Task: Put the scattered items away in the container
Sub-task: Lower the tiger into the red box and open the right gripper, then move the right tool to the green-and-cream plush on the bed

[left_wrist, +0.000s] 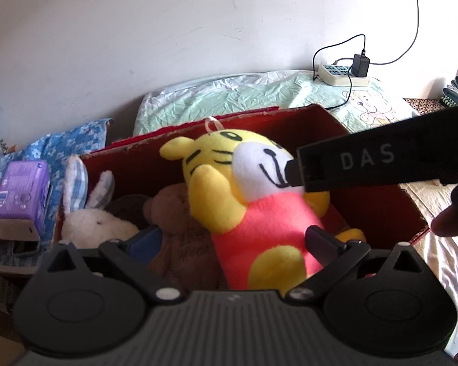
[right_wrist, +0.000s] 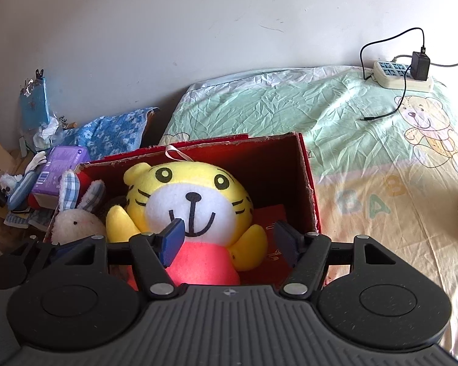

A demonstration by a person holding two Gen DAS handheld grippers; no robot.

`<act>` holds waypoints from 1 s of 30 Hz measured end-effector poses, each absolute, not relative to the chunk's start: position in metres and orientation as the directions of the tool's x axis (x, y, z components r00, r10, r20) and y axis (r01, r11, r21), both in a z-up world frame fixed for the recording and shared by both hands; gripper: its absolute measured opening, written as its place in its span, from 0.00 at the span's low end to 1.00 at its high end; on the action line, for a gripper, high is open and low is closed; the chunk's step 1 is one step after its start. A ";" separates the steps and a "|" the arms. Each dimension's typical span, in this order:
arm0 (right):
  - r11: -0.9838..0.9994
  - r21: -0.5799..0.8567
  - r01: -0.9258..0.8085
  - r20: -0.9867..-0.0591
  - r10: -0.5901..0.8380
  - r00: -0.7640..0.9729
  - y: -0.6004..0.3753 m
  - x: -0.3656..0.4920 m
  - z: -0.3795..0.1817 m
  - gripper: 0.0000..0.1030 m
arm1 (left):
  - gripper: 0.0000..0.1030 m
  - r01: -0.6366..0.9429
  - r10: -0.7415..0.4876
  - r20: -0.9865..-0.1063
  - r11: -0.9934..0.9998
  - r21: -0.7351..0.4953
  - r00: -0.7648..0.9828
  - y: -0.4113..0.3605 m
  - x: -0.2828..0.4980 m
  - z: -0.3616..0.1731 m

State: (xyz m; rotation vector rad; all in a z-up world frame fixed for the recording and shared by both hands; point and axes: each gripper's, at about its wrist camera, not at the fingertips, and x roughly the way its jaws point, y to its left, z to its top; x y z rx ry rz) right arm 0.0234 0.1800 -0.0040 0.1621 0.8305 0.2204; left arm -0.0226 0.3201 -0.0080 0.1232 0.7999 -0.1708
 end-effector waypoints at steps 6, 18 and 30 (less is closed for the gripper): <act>0.970 0.214 -0.118 -0.702 0.236 0.672 0.176 0.013 0.000 0.66 | 1.00 0.153 -0.053 -0.727 0.986 0.072 0.685 0.320 -0.027 -0.005; 0.961 0.265 -0.080 -0.686 0.246 0.684 0.154 -0.007 0.004 0.69 | 1.00 0.090 0.004 -0.740 0.992 0.087 0.672 0.321 -0.023 0.004; 0.932 0.337 -0.132 -0.646 0.331 0.688 0.122 -0.009 0.005 0.69 | 1.00 0.011 0.092 -0.735 0.991 0.134 0.671 0.298 -0.018 0.015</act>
